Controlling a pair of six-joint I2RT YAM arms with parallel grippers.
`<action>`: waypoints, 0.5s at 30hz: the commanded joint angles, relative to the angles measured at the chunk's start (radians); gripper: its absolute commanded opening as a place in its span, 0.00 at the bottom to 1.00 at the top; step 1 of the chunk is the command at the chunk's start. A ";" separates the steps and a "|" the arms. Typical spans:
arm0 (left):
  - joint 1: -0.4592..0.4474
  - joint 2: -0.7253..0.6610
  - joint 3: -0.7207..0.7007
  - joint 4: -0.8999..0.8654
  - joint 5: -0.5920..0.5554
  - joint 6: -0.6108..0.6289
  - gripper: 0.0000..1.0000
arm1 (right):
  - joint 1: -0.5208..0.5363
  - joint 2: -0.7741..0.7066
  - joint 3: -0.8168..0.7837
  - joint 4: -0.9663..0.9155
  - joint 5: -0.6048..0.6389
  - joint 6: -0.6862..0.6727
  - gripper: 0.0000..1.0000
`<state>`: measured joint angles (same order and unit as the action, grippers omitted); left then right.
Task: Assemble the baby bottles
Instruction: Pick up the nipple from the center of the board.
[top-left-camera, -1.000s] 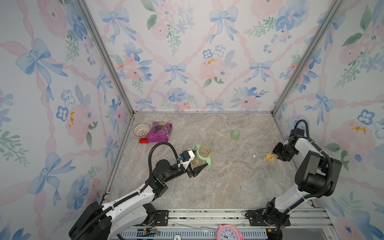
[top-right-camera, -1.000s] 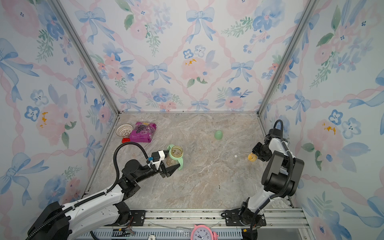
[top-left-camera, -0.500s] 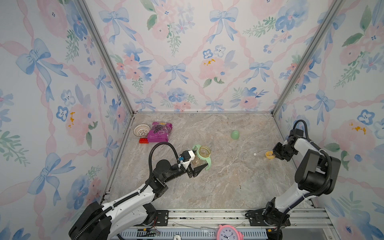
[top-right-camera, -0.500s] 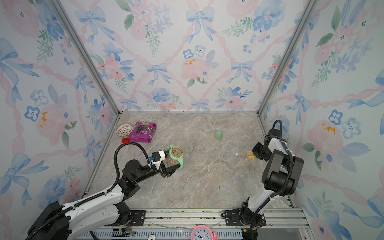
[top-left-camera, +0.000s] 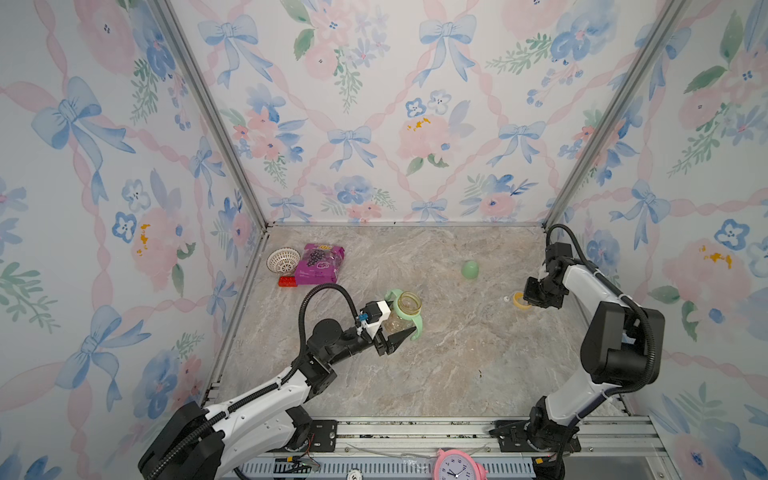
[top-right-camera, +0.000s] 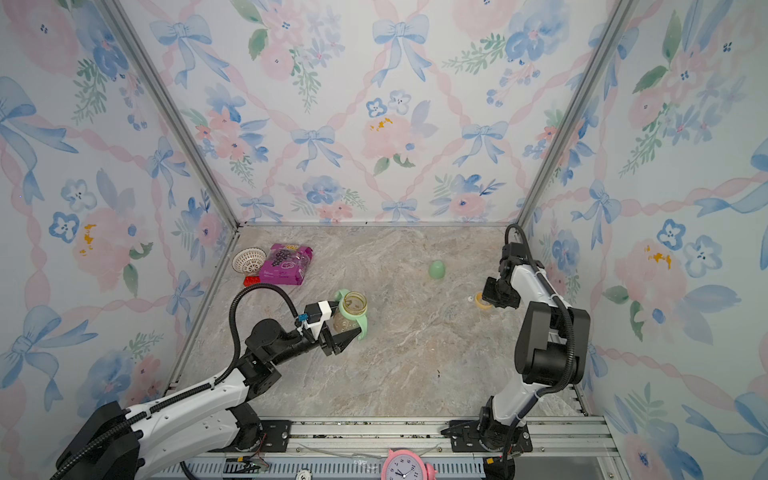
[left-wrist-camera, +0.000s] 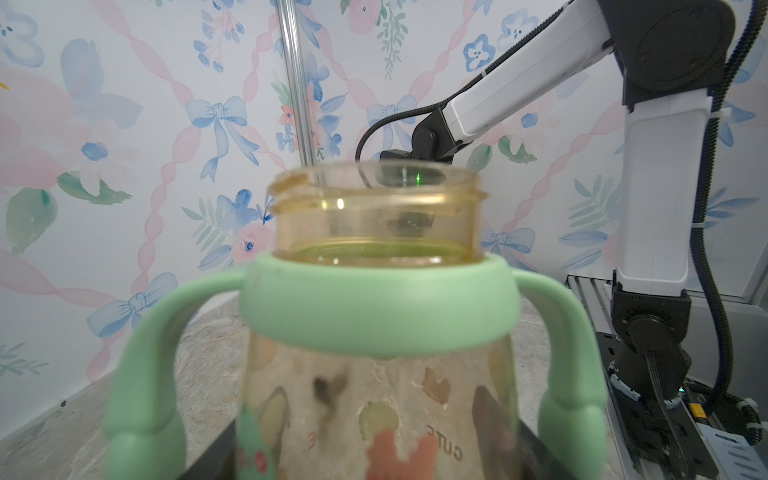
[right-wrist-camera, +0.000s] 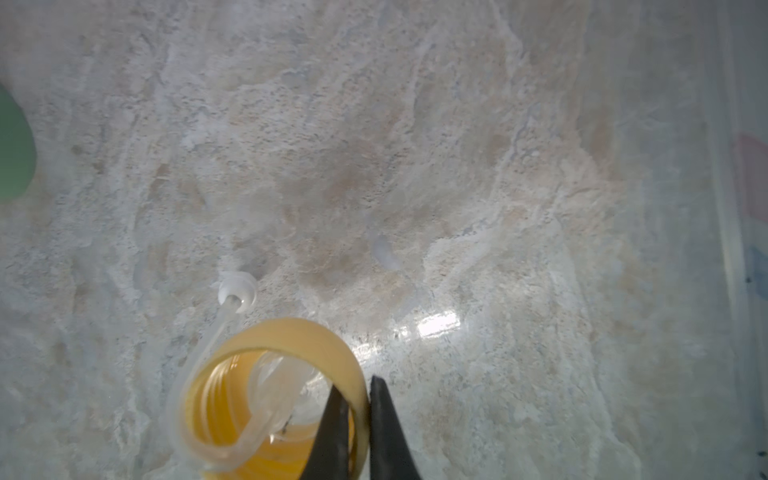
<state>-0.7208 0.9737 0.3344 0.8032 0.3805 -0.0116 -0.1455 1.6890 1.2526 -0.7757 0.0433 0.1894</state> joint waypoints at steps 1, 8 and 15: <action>-0.008 0.013 0.012 0.014 -0.006 0.004 0.22 | 0.086 -0.107 0.058 -0.091 0.163 -0.060 0.00; -0.015 0.136 0.106 0.029 0.001 -0.060 0.18 | 0.506 -0.313 0.149 -0.067 0.676 -0.319 0.00; -0.077 0.326 0.217 0.136 -0.034 -0.093 0.17 | 0.877 -0.365 0.227 0.178 1.014 -0.700 0.00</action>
<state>-0.7834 1.2579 0.5102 0.8371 0.3576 -0.0700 0.6727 1.3254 1.4345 -0.7010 0.8352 -0.2962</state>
